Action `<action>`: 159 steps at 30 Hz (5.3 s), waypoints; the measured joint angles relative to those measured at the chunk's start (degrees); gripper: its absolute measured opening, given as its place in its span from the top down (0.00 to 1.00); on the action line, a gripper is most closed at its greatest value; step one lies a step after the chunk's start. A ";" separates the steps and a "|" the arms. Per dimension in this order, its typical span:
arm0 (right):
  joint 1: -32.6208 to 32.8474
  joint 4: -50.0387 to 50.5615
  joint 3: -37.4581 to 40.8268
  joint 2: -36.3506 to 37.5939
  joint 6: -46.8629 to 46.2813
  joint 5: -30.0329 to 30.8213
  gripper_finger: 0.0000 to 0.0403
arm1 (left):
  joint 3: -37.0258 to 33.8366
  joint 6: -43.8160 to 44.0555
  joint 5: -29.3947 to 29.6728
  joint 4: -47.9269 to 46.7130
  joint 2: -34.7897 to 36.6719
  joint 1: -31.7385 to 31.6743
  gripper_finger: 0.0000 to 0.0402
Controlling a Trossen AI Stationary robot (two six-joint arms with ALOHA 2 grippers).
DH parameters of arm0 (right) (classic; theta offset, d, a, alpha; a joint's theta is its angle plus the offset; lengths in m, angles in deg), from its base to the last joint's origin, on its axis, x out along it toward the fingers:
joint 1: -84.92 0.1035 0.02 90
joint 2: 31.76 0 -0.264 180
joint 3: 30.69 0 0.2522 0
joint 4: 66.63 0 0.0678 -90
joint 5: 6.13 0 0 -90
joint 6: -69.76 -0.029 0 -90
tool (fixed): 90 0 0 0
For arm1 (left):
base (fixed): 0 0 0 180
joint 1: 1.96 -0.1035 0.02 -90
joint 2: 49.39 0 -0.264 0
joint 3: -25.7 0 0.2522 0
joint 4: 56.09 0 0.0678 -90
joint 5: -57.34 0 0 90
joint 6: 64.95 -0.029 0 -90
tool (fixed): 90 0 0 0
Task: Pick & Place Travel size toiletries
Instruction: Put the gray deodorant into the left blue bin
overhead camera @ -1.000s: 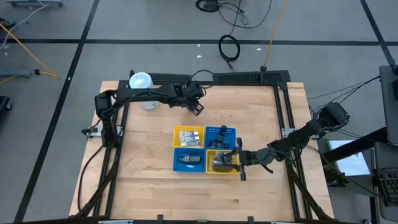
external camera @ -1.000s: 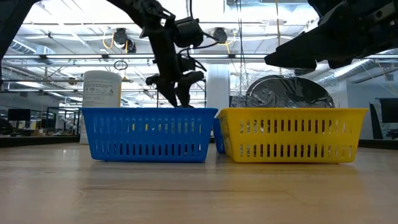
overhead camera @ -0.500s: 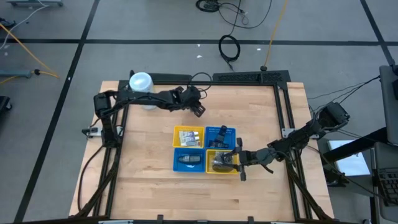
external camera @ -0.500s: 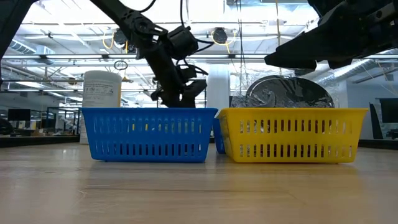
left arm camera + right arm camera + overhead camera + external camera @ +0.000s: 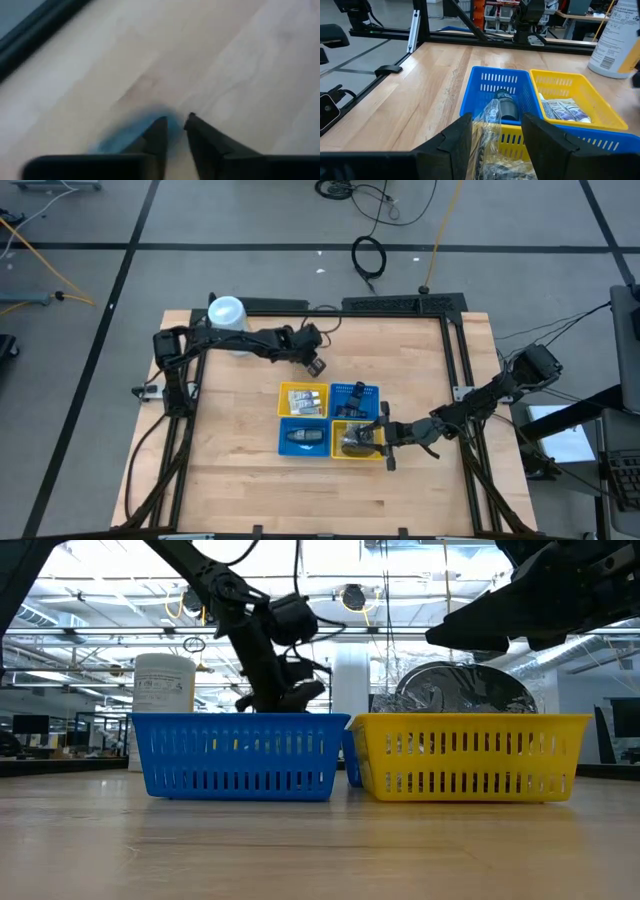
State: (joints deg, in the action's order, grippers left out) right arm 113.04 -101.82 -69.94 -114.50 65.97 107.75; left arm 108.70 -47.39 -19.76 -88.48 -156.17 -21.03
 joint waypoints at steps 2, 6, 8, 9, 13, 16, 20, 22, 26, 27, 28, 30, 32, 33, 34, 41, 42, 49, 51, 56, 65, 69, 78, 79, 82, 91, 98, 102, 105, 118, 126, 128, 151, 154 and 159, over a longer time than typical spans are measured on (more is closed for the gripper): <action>0.00 0.00 0.00 0.00 0.00 0.01 0.60 | -0.12 -1.01 -0.22 -0.02 -0.23 0.24 0.92; 0.00 0.51 0.00 0.00 0.00 0.01 0.60 | 0.01 -0.99 0.22 1.33 -0.07 0.24 0.96; 0.00 0.66 0.00 0.00 -0.01 0.01 0.60 | 0.01 -0.97 0.59 0.81 -0.07 0.17 0.94; 0.00 0.78 0.00 0.00 0.00 0.02 0.60 | 0.01 -0.97 0.61 0.63 -0.06 0.20 0.93; 0.00 0.83 0.00 0.00 0.00 0.00 0.60 | 0.04 -2.06 1.37 -1.56 0.69 0.32 0.88; 0.00 0.99 0.00 0.00 -0.05 0.01 0.60 | 0.06 -2.04 3.18 -4.09 1.87 0.02 0.84; -0.02 1.25 0.02 0.00 -0.47 0.00 0.60 | 0.17 -2.11 5.68 -7.64 4.13 -0.64 0.76; -0.02 1.59 0.01 0.00 -0.83 0.00 0.60 | 0.17 -2.34 5.60 -8.91 5.69 -1.15 0.71; -0.07 1.27 0.02 0.00 -1.07 0.02 0.60 | 0.19 0.09 5.26 -12.88 8.41 -2.17 0.59; -0.12 1.05 0.03 0.00 -1.09 0.00 0.60 | 0.19 1.43 5.15 -13.92 8.91 -2.52 0.56; -0.26 0.96 0.00 0.00 -1.08 -0.06 0.60 | 0.19 2.50 5.04 -14.77 9.22 -2.87 0.52; -0.40 0.58 0.02 0.00 -1.09 0.02 0.60 | 0.19 4.08 4.99 -15.43 9.37 -3.82 0.46; -0.48 0.35 0.00 0.00 -1.07 0.01 0.60 | 0.17 4.05 3.83 -16.65 9.32 -4.93 0.40; -0.46 0.37 0.00 0.00 -1.09 0.02 0.60 | 0.17 3.85 2.81 -16.78 9.20 -5.55 0.38; -0.46 0.41 0.00 0.00 -1.09 0.00 0.60 | 0.17 3.60 2.25 -16.59 8.97 -6.02 0.36; -0.46 0.40 0.00 0.00 -1.07 0.00 0.60 | 0.17 5.57 0.14 -17.92 8.78 -10.73 0.29; -0.46 0.37 0.00 0.00 -1.08 -0.01 0.60 | 0.17 6.10 -0.53 -17.99 8.78 -11.42 0.29; -0.46 0.42 0.00 -0.01 -1.07 0.00 0.60 | 0.17 5.33 -2.88 -18.13 8.36 -14.01 0.32; -0.46 0.47 0.00 0.00 -1.07 0.00 0.60 | 0.17 4.98 -2.88 -17.96 8.36 -13.96 0.32; -0.46 0.55 0.00 0.00 -1.07 0.00 0.60 | 0.17 4.70 -2.46 -17.73 8.36 -13.97 0.32; -0.44 0.54 -0.01 0.00 -1.07 0.00 0.60 | 0.17 3.70 -0.30 -16.54 2.69 -13.02 0.32; -0.44 1.17 -0.02 0.00 -1.07 -0.02 0.60 | 0.17 3.56 1.22 -16.32 0.55 -13.14 0.31; -0.97 1.24 -0.02 0.00 -1.01 -0.06 0.60 | 0.18 3.11 1.77 -13.73 -2.94 -13.27 0.35; -1.06 1.28 -0.02 0.00 -1.02 -0.05 0.60 | 0.17 3.12 1.43 -13.54 -3.54 -13.27 0.36; -1.10 1.61 -0.02 0.00 -1.07 -0.05 0.60 | 0.30 3.16 0.85 -12.74 -5.10 -13.24 0.37; -1.14 2.04 -0.02 0.00 -1.07 -0.04 0.60 | 0.34 2.35 0.41 -12.09 -5.87 -13.27 0.50; -1.14 2.08 -0.02 0.00 -1.07 -0.04 0.60 | 0.38 2.46 0.42 -12.12 -5.99 -13.27 0.50; -1.14 2.08 -0.02 0.00 -1.07 -0.02 0.60 | 1.92 2.23 0.61 -14.46 -5.74 -12.97 0.51; -1.14 2.08 -0.02 0.00 -1.07 -0.02 0.60 | 2.72 2.07 0.77 -15.78 -4.54 -12.52 0.51; -1.27 2.09 -0.02 0.00 -1.09 0.02 0.60 | 6.31 1.93 1.64 -20.06 9.57 -6.20 0.51; -2.60 1.90 -0.02 -0.01 -1.53 0.00 0.60 | 6.29 1.95 1.66 -20.71 19.09 3.36 0.51; -2.73 1.64 -0.02 0.00 -1.53 0.02 0.60 | 6.29 2.05 1.87 -21.01 21.20 6.04 0.51; -2.97 -13.94 -0.02 -0.02 0.20 -0.04 0.60 | 6.31 7.16 7.21 -16.51 21.50 35.17 0.51; -2.97 -14.00 -0.02 -0.02 0.19 -0.04 0.60 | 6.29 9.15 7.28 -16.30 19.58 38.16 0.51; -2.97 -13.44 -0.01 -0.02 0.11 -0.09 0.60 | 6.29 10.07 7.12 -16.90 15.52 42.63 0.51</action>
State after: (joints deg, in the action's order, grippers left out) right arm 110.07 -115.26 -69.96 -114.52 66.08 107.65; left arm 114.99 -37.32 -12.64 -105.38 -140.64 21.60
